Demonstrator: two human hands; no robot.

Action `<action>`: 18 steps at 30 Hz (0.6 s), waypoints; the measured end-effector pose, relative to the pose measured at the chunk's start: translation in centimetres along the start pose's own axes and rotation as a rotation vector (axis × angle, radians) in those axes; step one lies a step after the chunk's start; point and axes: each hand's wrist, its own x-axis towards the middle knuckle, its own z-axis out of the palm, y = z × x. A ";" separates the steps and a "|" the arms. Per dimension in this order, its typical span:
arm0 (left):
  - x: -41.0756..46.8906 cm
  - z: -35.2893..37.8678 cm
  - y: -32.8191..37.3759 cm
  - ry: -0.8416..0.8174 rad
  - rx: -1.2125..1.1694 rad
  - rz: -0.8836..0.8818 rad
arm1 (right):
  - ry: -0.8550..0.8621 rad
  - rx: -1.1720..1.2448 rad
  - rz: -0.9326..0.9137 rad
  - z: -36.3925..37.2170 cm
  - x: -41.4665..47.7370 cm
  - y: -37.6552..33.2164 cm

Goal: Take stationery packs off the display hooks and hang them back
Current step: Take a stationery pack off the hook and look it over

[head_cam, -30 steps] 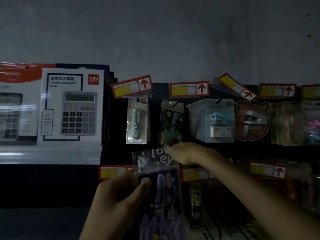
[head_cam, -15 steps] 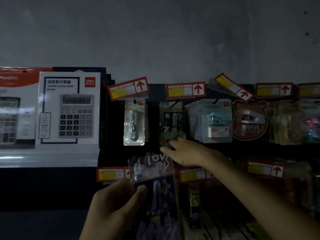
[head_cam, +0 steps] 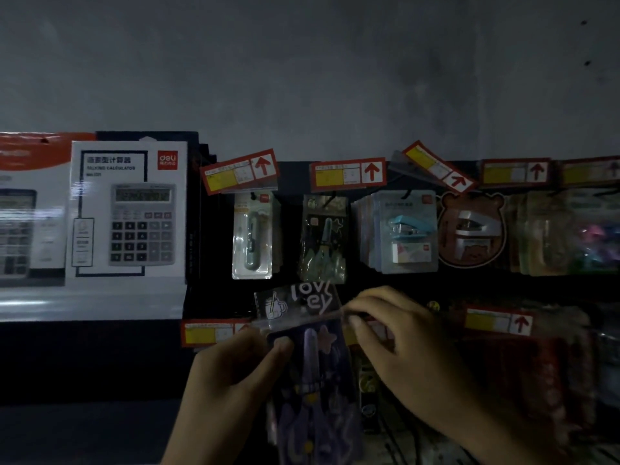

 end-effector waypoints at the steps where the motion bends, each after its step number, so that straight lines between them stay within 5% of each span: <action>1: 0.1 0.1 -0.2 0.001 -0.012 0.028 | 0.013 0.125 0.078 -0.3 -0.7 -0.3; 5: 0.5 1.3 0.9 -0.005 -0.060 0.022 | -0.214 0.652 0.436 -1.0 -2.2 -1.7; 8: 1.1 2.1 1.9 -0.022 -0.146 -0.010 | -0.367 0.858 0.524 -1.1 -2.5 -1.5; 18: 3.1 4.5 3.2 -0.140 -0.152 -0.190 | -0.065 0.876 0.552 -1.9 -1.4 0.4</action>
